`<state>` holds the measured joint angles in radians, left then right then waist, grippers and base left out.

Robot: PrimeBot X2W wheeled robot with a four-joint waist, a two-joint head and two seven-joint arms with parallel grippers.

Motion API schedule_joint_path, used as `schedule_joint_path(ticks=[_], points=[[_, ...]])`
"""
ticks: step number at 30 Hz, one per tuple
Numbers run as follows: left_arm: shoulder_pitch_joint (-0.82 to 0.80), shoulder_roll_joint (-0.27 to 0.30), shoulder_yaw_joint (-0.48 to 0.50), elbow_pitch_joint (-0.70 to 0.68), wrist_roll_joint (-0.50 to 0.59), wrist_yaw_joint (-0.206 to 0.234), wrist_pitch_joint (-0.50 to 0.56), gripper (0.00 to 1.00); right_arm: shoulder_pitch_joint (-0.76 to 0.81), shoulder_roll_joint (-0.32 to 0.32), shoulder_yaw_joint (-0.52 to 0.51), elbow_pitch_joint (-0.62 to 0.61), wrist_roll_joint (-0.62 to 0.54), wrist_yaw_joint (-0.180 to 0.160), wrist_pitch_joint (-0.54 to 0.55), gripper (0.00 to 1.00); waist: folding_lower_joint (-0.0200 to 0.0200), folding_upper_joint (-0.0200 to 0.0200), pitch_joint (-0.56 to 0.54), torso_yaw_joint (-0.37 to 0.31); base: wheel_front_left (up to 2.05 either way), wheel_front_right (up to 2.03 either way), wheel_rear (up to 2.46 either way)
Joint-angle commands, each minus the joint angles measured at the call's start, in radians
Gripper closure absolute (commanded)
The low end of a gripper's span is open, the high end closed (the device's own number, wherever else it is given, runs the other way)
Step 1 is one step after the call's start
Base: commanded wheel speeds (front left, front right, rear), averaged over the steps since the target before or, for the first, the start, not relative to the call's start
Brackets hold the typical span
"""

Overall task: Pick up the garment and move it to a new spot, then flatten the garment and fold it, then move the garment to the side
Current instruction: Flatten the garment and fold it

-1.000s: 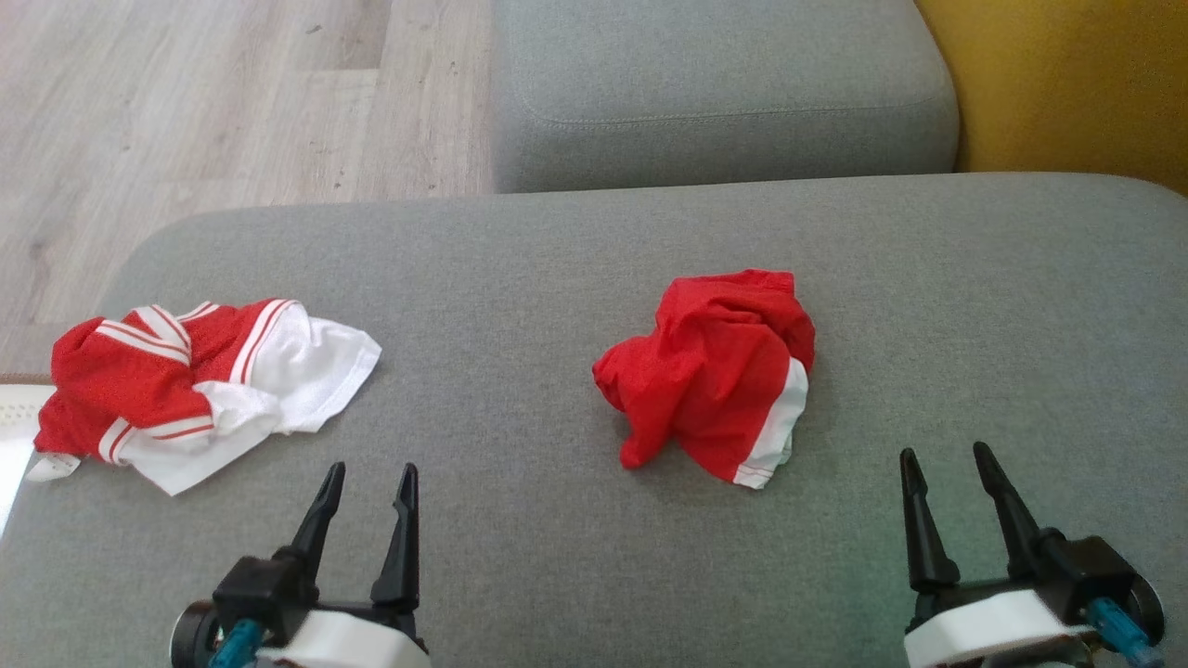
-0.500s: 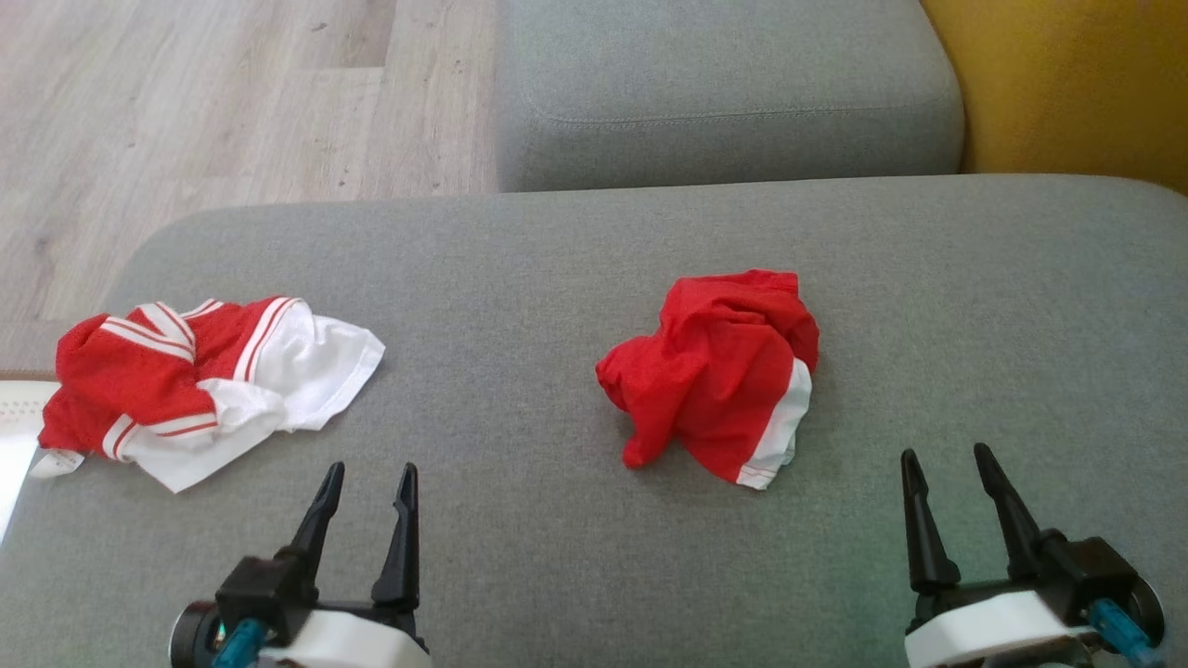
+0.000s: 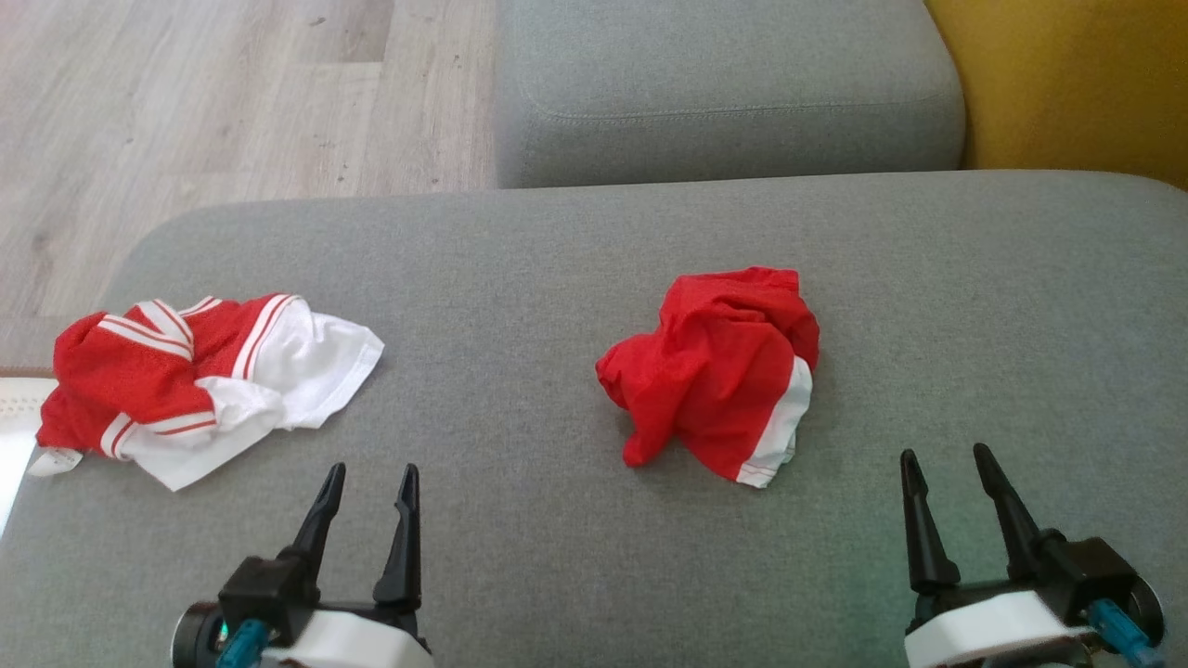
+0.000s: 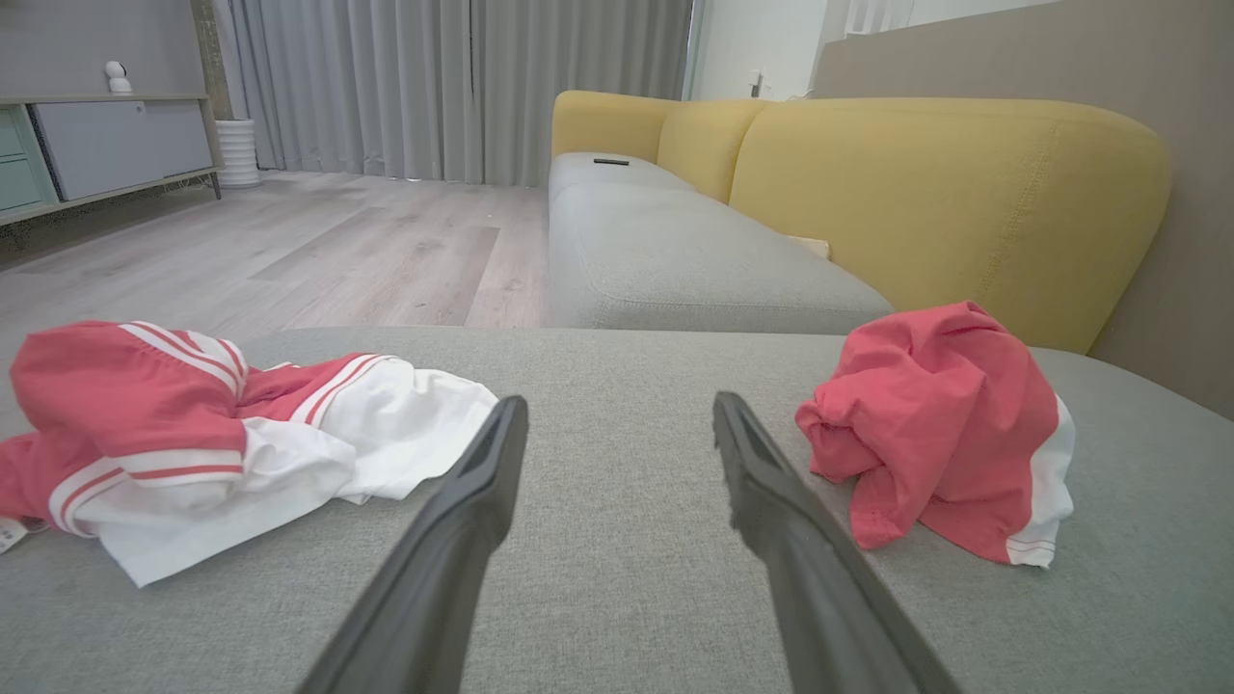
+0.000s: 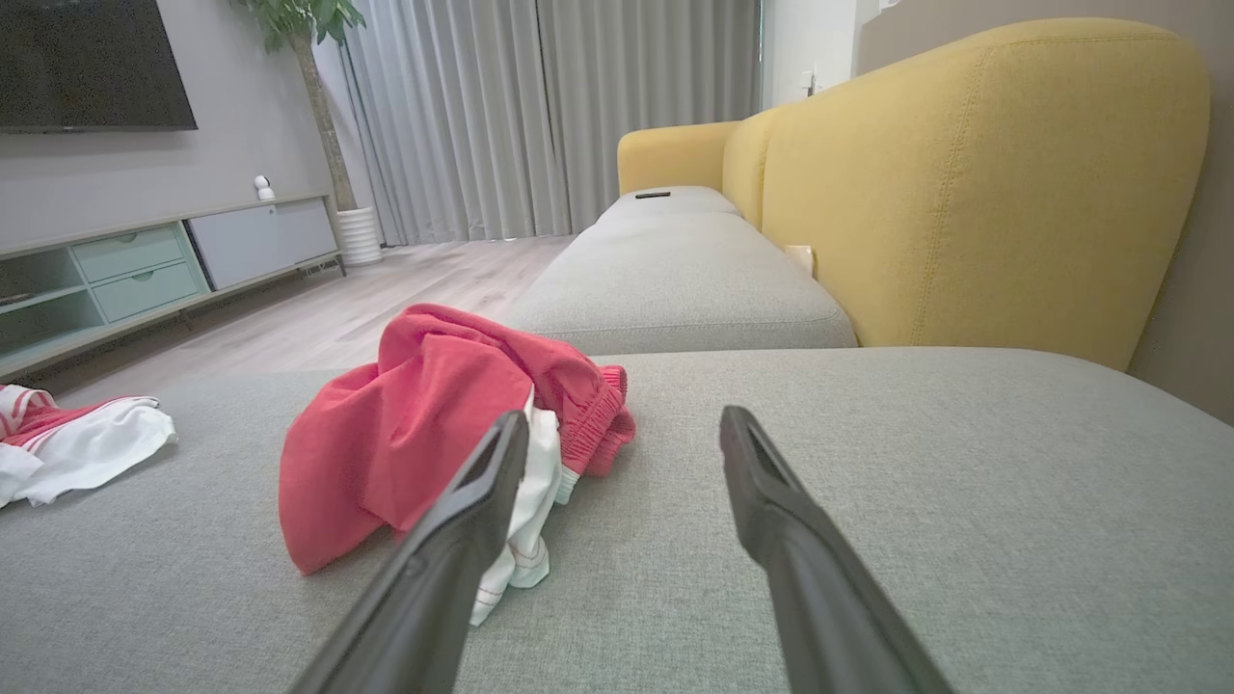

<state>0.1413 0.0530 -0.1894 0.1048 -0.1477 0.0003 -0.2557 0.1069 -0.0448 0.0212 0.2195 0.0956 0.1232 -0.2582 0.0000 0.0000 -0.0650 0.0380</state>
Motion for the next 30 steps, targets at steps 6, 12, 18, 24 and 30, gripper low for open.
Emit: schedule_joint_path(ticks=[6, 12, 18, 24, 30], points=[[-0.045, -0.003, 0.019, -0.022, 0.007, 0.004, -0.006, 0.0, -0.038, -0.005, 0.026, -0.027, 0.003, 0.008, -0.004, 0.0, 0.0, 0.0, 0.002, -0.001, 0.0, 0.0, 0.0], [-0.046, -0.003, 0.015, -0.017, 0.008, 0.003, -0.006, 0.0, -0.038, -0.005, 0.026, -0.024, 0.004, 0.008, -0.004, 0.0, 0.0, 0.0, 0.002, 0.0, 0.0, 0.0, 0.0], [-0.048, -0.003, 0.012, -0.015, 0.009, 0.002, -0.006, 0.0, -0.038, -0.005, 0.025, -0.023, 0.008, 0.008, -0.004, 0.0, 0.0, 0.0, 0.002, 0.0, 0.0, 0.0, 0.0], [-0.049, -0.003, 0.008, -0.015, 0.007, 0.003, -0.006, 0.0, -0.041, -0.005, 0.024, -0.009, 0.008, 0.008, -0.004, 0.0, 0.0, 0.0, 0.006, -0.001, 0.0, 0.0, 0.0], [-0.062, -0.003, -0.007, -0.02, 0.007, 0.0, -0.006, 0.0, -0.046, -0.005, 0.025, -0.009, 0.004, 0.008, -0.004, 0.0, 0.0, 0.0, 0.026, 0.009, 0.0, 0.0, 0.0]])
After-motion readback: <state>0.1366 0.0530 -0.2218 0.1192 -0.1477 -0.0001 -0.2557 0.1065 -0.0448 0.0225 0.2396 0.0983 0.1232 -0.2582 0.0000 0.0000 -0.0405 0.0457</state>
